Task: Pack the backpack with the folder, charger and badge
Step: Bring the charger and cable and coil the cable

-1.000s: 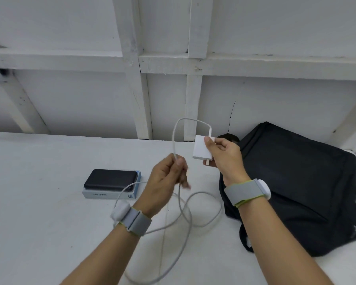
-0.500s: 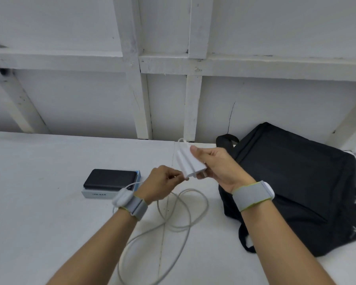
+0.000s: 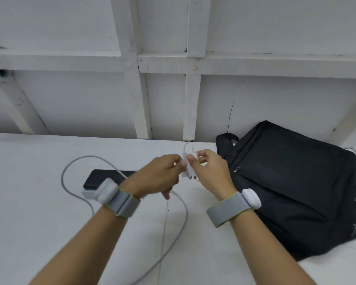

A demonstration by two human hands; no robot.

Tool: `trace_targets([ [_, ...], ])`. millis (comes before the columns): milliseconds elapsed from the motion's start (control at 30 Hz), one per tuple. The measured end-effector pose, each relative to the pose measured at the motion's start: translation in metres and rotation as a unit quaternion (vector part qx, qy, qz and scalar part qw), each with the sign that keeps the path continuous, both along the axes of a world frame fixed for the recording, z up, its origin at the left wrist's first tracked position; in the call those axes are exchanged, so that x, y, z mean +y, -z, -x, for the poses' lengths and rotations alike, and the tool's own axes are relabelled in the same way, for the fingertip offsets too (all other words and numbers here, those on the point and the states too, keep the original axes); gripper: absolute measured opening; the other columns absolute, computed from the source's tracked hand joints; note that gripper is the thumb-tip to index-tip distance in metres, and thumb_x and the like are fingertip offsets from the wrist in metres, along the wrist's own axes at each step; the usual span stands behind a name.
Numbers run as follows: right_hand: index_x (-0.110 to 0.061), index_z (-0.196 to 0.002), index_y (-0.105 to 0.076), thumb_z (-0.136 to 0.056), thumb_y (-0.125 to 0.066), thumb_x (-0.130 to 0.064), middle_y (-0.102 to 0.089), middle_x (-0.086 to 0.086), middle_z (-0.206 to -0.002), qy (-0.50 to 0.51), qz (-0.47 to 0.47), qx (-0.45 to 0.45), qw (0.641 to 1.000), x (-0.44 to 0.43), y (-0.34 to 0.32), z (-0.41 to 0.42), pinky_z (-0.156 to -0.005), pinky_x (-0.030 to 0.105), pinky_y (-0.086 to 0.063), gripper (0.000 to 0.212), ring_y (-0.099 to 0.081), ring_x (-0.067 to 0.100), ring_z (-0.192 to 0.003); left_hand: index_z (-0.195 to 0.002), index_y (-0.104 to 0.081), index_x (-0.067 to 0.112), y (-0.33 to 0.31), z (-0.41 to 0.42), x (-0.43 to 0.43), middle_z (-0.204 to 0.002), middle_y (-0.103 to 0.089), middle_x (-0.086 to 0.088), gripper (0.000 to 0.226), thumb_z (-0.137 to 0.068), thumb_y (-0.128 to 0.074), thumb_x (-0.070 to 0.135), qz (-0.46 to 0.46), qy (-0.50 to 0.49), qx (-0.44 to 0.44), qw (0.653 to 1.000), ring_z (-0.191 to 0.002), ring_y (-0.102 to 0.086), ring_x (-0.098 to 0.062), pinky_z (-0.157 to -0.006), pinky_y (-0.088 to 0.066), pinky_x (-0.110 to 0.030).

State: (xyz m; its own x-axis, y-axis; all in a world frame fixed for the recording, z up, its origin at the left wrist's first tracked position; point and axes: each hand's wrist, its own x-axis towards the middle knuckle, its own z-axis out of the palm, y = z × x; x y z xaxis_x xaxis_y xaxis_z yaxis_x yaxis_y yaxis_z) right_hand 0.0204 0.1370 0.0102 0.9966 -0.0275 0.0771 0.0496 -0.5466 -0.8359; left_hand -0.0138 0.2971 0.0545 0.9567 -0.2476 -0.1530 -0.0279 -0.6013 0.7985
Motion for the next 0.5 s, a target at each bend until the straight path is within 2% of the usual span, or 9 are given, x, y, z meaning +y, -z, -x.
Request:
trace_targets([
  [100, -0.018, -0.1, -0.067, -0.074, -0.068, -0.063, -0.073, 0.001, -0.093, 0.025, -0.204, 0.022, 0.978, 0.003, -0.006, -0.005, -0.075, 0.043, -0.06, 0.052, -0.072, 0.022, -0.082, -0.085, -0.056, 0.016, 0.024, 0.014, -0.012, -0.053, -0.051, 0.006, 0.032, -0.105, -0.035, 0.031, 0.095, -0.032, -0.082, 0.992, -0.044, -0.048, -0.015, -0.046, -0.048, -0.03],
  [167, -0.013, -0.102, -0.067, -0.083, -0.069, -0.049, -0.074, 0.01, -0.096, 0.012, -0.289, 0.043, 0.956, 0.005, -0.009, -0.005, -0.068, 0.042, -0.061, 0.041, -0.073, 0.024, -0.08, -0.082, -0.055, 0.017, 0.036, 0.018, -0.013, -0.055, -0.057, 0.004, 0.035, -0.105, -0.035, 0.033, 0.114, -0.042, -0.112, 0.986, -0.046, -0.051, -0.016, -0.051, -0.047, -0.031],
  [233, -0.007, -0.105, -0.066, -0.091, -0.065, -0.036, -0.074, 0.013, -0.096, -0.002, -0.343, 0.059, 0.938, 0.006, -0.013, -0.002, -0.062, 0.033, -0.059, 0.033, -0.073, 0.024, -0.079, -0.082, -0.058, 0.015, 0.043, 0.021, -0.016, -0.06, -0.063, 0.0, 0.038, -0.105, -0.035, 0.036, 0.124, -0.033, -0.11, 0.986, -0.05, -0.057, -0.018, -0.06, -0.05, -0.033],
  [367, -0.001, -0.108, -0.066, -0.094, -0.06, -0.034, -0.072, 0.013, -0.09, -0.013, -0.428, 0.108, 0.897, 0.006, -0.019, 0.003, -0.064, 0.03, -0.059, 0.036, -0.07, 0.023, -0.072, -0.088, -0.061, 0.023, 0.044, 0.018, -0.014, -0.063, -0.067, 0.002, 0.038, -0.103, -0.033, 0.044, 0.092, -0.008, -0.117, 0.989, -0.057, -0.064, -0.014, -0.071, -0.053, -0.031],
  [467, 0.0, -0.111, -0.066, -0.095, -0.059, -0.033, -0.069, 0.012, -0.09, -0.012, -0.452, 0.136, 0.881, 0.005, -0.021, 0.004, -0.061, 0.027, -0.058, 0.037, -0.07, 0.018, -0.067, -0.083, -0.06, 0.023, 0.043, 0.011, -0.008, -0.062, -0.066, 0.004, 0.041, -0.102, -0.033, 0.047, 0.018, 0.015, -0.13, 0.991, -0.059, -0.066, -0.015, -0.071, -0.052, -0.029],
  [500, 0.001, -0.11, -0.066, -0.095, -0.059, -0.032, -0.069, 0.012, -0.089, -0.01, -0.465, 0.144, 0.874, 0.005, -0.021, 0.004, -0.059, 0.026, -0.057, 0.037, -0.069, 0.017, -0.065, -0.083, -0.06, 0.022, 0.043, 0.01, -0.008, -0.061, -0.066, 0.003, 0.041, -0.102, -0.033, 0.045, 0.018, 0.025, -0.125, 0.992, -0.06, -0.066, -0.016, -0.072, -0.053, -0.029],
])
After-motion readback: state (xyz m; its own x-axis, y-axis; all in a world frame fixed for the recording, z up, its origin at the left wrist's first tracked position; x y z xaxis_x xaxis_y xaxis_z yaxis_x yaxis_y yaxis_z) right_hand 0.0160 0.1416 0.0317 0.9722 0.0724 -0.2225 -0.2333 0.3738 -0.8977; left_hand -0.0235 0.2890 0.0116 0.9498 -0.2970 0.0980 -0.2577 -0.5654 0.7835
